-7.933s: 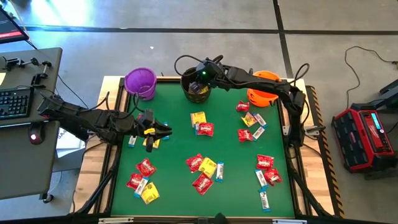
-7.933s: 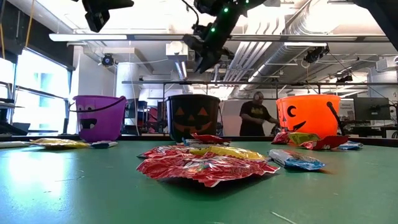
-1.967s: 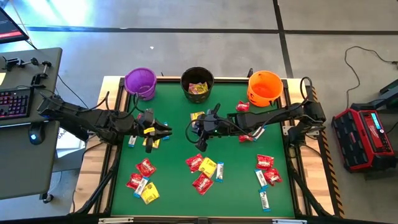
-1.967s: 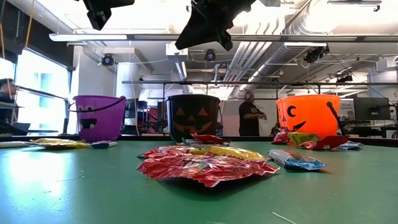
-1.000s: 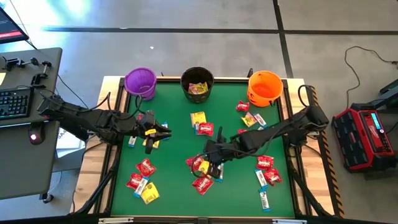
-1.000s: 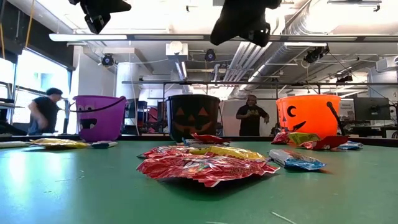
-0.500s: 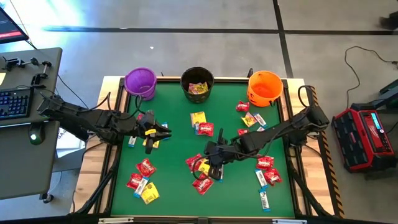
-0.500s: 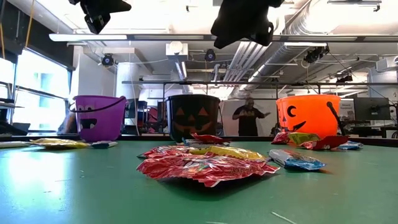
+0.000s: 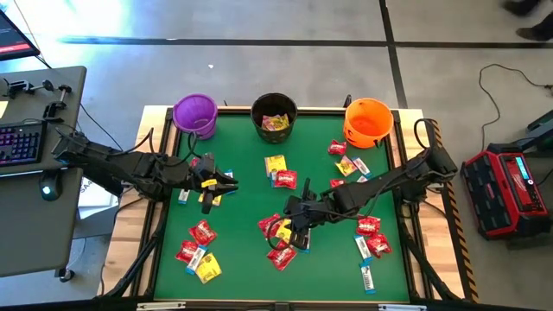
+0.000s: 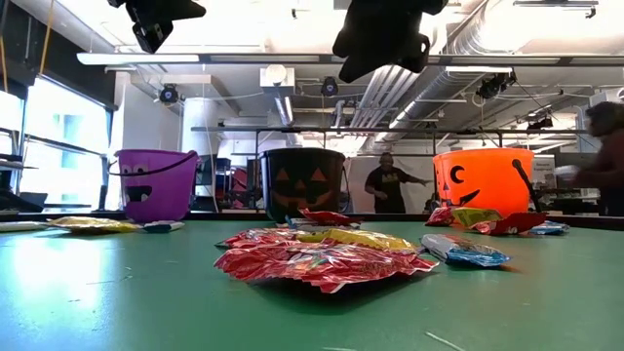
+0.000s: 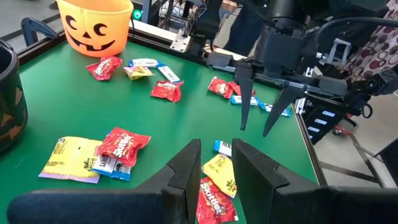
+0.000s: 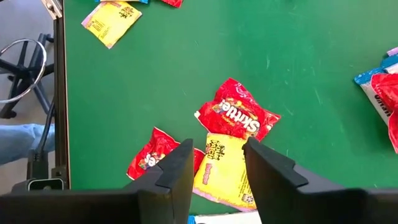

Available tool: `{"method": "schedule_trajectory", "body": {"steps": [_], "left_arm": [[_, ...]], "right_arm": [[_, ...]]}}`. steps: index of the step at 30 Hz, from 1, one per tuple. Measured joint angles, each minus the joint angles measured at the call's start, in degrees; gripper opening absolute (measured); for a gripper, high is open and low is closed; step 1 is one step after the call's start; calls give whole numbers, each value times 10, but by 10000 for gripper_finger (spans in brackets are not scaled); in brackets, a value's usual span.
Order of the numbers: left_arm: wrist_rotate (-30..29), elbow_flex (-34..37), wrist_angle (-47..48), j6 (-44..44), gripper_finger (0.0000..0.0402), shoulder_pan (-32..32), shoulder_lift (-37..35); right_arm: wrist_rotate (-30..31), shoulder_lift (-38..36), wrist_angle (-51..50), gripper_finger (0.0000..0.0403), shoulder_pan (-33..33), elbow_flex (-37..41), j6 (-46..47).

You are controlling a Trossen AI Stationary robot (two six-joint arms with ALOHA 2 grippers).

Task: Sort candy by brand, put in halloween buckets
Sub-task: Put the yellow candy pack into the black bucket

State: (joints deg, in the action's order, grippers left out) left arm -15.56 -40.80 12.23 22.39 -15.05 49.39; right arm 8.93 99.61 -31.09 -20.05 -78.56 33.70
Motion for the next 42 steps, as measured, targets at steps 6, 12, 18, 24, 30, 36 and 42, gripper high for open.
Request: {"method": "schedule_trajectory", "body": {"steps": [6, 12, 18, 24, 30, 36, 42], "left_arm": [[0, 0, 0, 0, 80, 0, 6], [20, 0, -3, 0, 80, 0, 35], [37, 0, -5, 0, 80, 0, 75], [46, 0, -5, 1, 80, 0, 98], [63, 0, -1, 1, 80, 0, 112], [63, 0, 0, 16, 80, 0, 131], [65, 0, 2, 16, 80, 0, 145]], "right_arm": [[0, 0, -12, 132, 0, 0, -12], [-10, 0, -28, 131, 0, 0, 8], [-11, 0, -30, 131, -6, 0, 10], [-12, 0, -31, 131, -7, 0, 14], [-9, 0, -36, 131, -7, 0, 14], [-9, 0, -53, 131, -6, 0, 14], [0, 0, -65, 131, -5, 0, 23]]}}
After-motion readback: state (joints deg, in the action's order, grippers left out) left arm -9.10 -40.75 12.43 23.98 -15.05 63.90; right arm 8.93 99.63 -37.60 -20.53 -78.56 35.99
